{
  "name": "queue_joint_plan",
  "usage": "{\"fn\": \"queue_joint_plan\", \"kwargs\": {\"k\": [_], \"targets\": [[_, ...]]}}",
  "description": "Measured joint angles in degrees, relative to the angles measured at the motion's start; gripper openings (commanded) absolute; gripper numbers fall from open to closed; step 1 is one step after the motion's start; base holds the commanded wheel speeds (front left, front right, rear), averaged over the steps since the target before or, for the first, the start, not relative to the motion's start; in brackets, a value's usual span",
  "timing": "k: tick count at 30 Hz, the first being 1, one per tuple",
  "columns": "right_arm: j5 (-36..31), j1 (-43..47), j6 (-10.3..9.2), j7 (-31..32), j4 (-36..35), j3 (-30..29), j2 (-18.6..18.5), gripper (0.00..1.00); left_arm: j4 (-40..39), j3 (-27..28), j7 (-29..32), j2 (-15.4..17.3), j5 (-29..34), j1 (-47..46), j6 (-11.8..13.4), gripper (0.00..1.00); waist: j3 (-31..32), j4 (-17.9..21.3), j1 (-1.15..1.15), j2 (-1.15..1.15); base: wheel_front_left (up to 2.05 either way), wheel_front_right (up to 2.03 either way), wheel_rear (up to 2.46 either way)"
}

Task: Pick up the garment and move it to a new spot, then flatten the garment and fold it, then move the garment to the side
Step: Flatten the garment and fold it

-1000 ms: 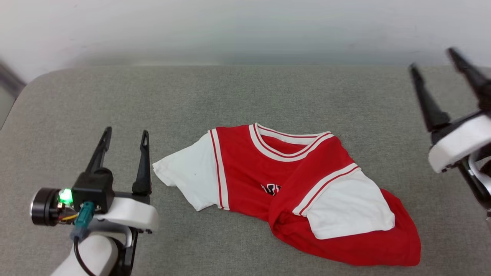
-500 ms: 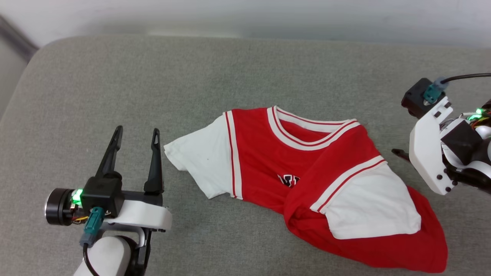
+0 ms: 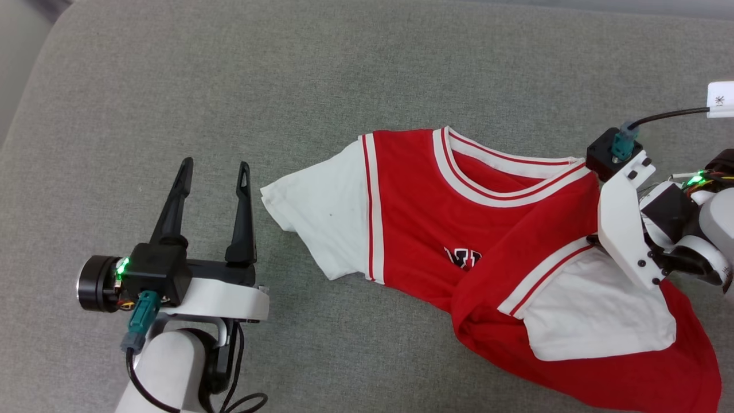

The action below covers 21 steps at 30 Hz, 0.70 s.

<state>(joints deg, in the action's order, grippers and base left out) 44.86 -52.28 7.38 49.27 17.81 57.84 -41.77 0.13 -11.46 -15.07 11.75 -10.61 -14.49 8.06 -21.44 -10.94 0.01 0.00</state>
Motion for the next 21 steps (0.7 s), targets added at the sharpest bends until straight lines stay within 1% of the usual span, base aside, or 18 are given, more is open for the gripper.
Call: {"fn": "queue_joint_plan", "kwargs": {"k": [2,3,4,7,11,16,18,21], "targets": [[0.4,-0.8,-0.08,-0.9,0.4,2.1,-0.2,1.00,0.4,1.1,0.0,-0.5,0.6,0.0,-0.8,1.00,0.1,0.1,0.00,0.00,0.00,0.00,0.00],[0.6,-1.1,-0.16,-1.8,0.5,3.2,-0.2,0.27,0.6,1.6,0.0,-0.9,0.9,0.1,-1.2,1.00,0.3,0.2,0.00,0.00,0.00,0.00,0.00],[0.7,-1.3,-0.16,-2.8,0.7,4.1,-0.2,0.00,0.8,2.0,0.0,-1.2,1.2,0.1,-1.5,1.00,0.5,0.3,0.00,0.00,0.00,0.00,0.00],[2.6,-1.5,0.13,-6.6,1.5,5.6,0.0,0.00,1.3,3.2,0.0,-1.9,2.0,0.4,-2.5,1.00,1.4,0.8,0.00,0.00,0.00,0.00,0.00],[3.2,-2.0,0.15,-12.5,1.1,6.5,-0.5,0.00,1.8,4.5,0.0,-2.9,3.0,1.4,-3.8,1.00,3.1,1.5,0.00,0.00,0.00,0.00,0.00],[5.1,-4.5,0.13,-17.6,-1.7,4.7,-4.4,0.00,1.9,6.2,0.0,-3.5,4.0,3.0,-4.7,1.00,5.4,2.5,0.00,0.00,0.00,0.00,0.00],[5.1,-5.4,0.13,-18.1,-3.0,4.1,-6.4,0.00,1.7,6.7,0.0,-3.7,4.4,3.8,-4.9,1.00,6.1,3.0,0.00,0.00,0.00,0.00,0.00],[5.1,-7.4,0.13,-17.1,-4.6,2.8,-9.0,0.00,1.4,7.5,0.0,-4.3,4.6,4.4,-5.5,1.00,6.7,3.7,0.00,0.00,0.00,0.00,0.00]]}}
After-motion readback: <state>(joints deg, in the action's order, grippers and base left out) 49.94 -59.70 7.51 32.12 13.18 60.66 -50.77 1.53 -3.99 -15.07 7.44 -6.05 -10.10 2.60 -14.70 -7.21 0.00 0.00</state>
